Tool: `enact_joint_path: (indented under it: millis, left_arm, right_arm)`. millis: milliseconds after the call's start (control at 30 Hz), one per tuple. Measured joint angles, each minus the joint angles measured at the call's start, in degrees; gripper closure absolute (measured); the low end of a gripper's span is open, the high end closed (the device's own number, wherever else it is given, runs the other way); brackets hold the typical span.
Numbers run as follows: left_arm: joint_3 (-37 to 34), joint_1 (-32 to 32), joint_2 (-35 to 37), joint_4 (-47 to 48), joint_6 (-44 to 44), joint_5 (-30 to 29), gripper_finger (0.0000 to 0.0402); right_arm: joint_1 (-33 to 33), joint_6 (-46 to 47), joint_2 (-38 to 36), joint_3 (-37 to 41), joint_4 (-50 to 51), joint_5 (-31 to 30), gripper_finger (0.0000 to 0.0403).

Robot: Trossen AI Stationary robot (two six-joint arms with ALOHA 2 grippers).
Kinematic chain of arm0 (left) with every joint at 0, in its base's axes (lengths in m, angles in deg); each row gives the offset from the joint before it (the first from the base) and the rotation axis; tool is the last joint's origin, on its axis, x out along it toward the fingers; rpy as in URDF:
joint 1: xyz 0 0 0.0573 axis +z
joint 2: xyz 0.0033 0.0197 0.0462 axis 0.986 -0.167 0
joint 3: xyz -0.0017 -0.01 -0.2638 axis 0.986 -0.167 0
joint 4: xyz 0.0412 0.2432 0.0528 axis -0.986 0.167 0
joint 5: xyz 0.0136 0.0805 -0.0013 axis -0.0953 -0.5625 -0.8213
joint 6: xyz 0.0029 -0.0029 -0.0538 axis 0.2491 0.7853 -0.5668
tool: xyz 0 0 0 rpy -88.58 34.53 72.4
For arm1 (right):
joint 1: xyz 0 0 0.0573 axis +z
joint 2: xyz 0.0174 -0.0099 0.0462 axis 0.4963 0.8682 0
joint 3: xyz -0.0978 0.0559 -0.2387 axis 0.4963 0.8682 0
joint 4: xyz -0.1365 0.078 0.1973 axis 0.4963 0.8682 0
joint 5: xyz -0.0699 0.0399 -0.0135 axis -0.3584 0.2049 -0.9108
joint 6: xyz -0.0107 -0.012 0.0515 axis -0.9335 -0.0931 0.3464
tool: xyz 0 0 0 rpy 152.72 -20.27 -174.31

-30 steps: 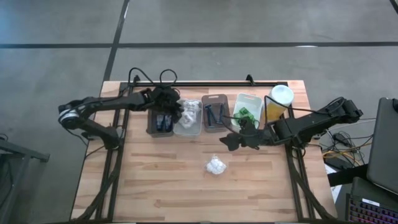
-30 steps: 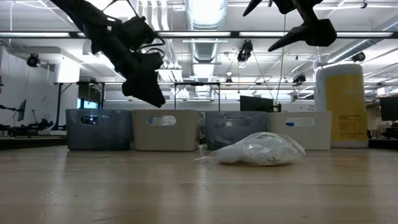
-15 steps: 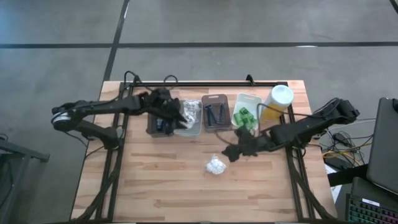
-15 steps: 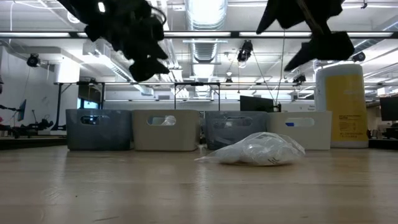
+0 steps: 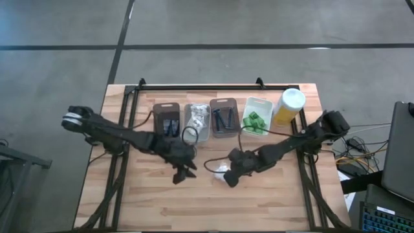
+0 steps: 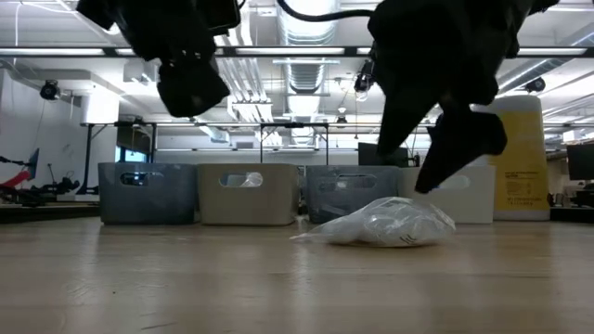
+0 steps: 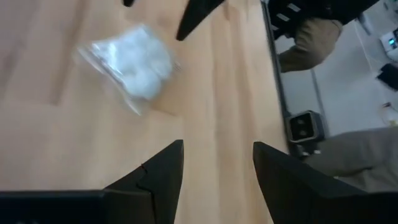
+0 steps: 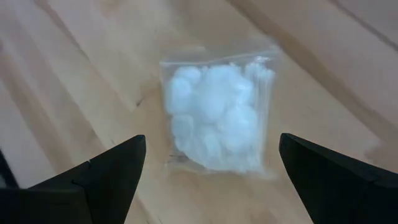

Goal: Pick & Place Travel size toiletries
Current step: Put the white cotton pack into the gray bin

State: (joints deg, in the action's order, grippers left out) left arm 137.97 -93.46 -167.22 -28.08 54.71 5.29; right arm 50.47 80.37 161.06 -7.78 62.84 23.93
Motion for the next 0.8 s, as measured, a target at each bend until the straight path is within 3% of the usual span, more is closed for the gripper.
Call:
enact_joint_path:
  millis: [367,800]
  left_arm:
    - [0.0,-7.4,-0.4,0.1,-11.8,-8.8,0.0206]
    - [0.0,-9.6,-0.3,1.6,-14.4,-12.4,0.0207]
  right_arm:
    - [-1.5,-6.4,6.0,0.0,-6.7,3.4,0.0039]
    - [-1.7,-7.8,6.4,0.0,-8.0,2.6,0.0039]
